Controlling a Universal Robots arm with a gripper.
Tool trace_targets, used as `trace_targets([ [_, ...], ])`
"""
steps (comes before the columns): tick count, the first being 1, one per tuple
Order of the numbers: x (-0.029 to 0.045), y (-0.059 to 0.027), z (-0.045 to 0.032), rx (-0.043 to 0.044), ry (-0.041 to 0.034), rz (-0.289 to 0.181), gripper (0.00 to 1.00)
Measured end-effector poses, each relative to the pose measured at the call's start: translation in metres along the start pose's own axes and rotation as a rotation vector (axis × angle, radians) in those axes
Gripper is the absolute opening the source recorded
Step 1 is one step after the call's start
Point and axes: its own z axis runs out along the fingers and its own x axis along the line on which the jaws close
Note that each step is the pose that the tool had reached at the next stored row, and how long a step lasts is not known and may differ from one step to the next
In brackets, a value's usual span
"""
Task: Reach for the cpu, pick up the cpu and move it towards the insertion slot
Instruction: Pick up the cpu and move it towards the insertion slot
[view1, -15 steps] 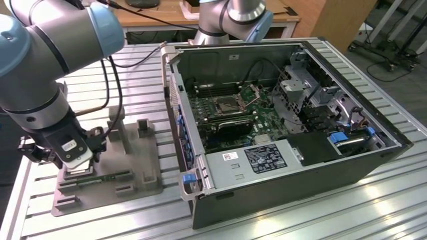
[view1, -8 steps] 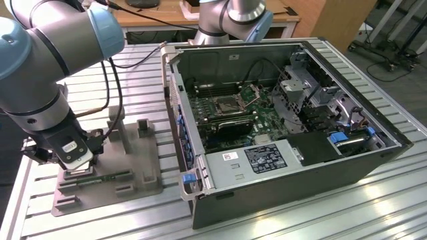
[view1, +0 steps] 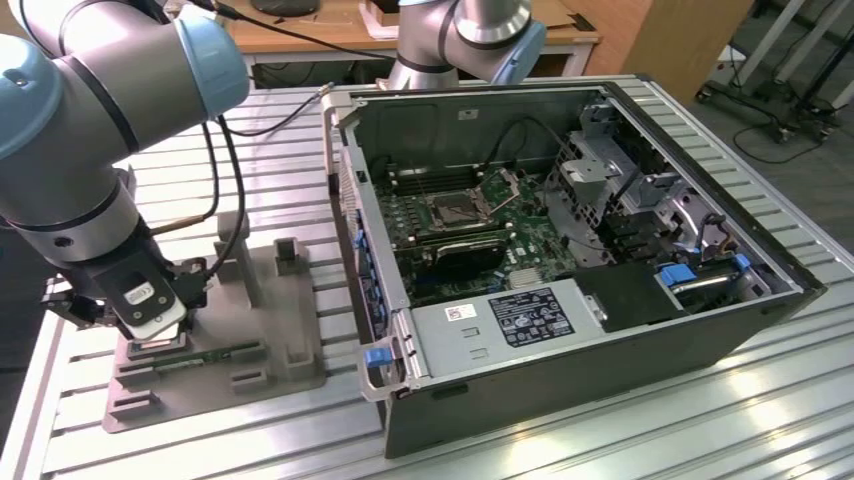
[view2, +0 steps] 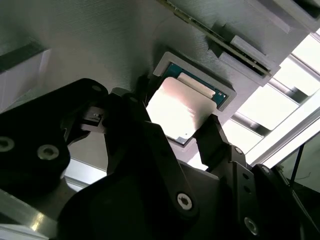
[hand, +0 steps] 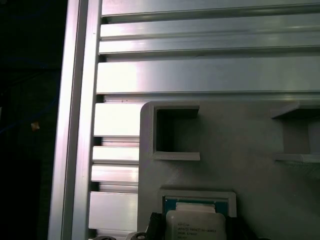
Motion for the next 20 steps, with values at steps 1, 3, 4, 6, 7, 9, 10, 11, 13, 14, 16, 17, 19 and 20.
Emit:
trace_targets([
  [1,0.0000,0.0000,-0.0007,0.0002,0.0003,0.000,0.65],
  [3,0.0000,0.0001,-0.0017,0.0001,0.0001,0.000,0.65],
  [4,0.0000,0.0002,-0.0023,0.0001,0.0002,-0.001,0.65],
  [6,0.0000,0.0002,-0.0023,0.0000,0.0000,-0.001,0.65],
  [7,0.0000,0.0002,-0.0023,0.0000,0.0000,-0.001,0.65],
  [9,0.0000,0.0002,-0.0024,0.0001,0.0001,-0.001,0.64],
  [10,0.0000,0.0002,-0.0024,0.0001,0.0003,-0.001,0.64],
  [11,0.0000,0.0002,-0.0024,0.0001,0.0002,-0.001,0.57],
  [13,0.0001,0.0002,-0.0025,0.0001,0.0002,-0.001,0.54],
  [14,0.0001,0.0002,-0.0024,0.0001,0.0002,-0.001,0.54],
  [16,0.0001,0.0002,-0.0025,0.0001,0.0002,-0.001,0.54],
  [17,0.0001,0.0002,-0.0024,0.0001,0.0002,-0.001,0.54],
  [19,0.0001,0.0002,-0.0025,0.0001,0.0002,-0.001,0.54],
  [20,0.0001,0.0002,-0.0028,0.0000,0.0001,-0.001,0.54],
])
